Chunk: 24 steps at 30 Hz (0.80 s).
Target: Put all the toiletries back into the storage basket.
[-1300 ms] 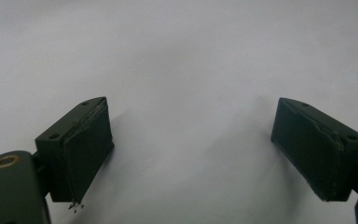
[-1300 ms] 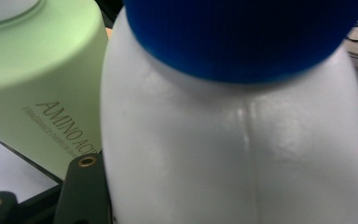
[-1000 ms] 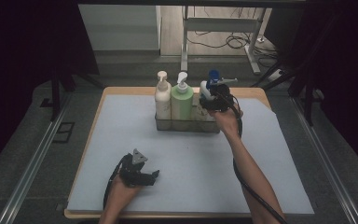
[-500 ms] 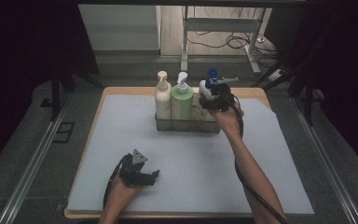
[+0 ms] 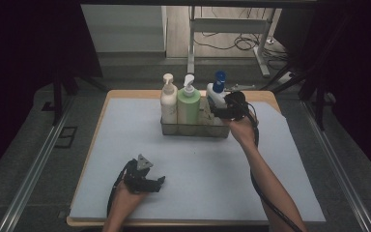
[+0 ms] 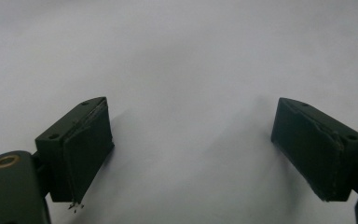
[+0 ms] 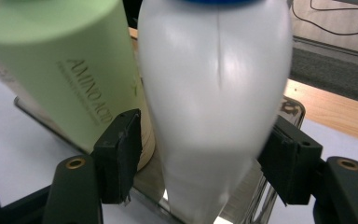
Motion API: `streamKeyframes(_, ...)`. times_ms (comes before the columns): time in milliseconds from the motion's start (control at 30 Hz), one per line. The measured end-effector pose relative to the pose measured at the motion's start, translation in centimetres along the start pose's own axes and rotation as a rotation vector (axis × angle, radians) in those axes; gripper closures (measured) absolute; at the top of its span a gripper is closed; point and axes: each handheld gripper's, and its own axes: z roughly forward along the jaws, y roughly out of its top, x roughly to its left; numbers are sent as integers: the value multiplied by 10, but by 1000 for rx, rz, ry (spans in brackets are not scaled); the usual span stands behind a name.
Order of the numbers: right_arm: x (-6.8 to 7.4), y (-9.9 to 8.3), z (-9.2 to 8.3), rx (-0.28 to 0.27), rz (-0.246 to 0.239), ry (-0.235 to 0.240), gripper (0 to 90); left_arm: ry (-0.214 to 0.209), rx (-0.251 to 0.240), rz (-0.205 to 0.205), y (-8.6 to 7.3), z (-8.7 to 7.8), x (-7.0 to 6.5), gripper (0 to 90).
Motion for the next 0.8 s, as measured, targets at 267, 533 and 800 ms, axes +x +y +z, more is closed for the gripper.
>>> streamKeyframes(267,-6,-12,-15,-7,1,63,353,1,0,0,0,0,0,121)
streamKeyframes(533,-15,-24,-29,1,4,62,436,0,0,0,0,0,0,121)
streamKeyframes(800,-32,-32,-32,23,29,36,632,1,1,0,0,0,0,121)
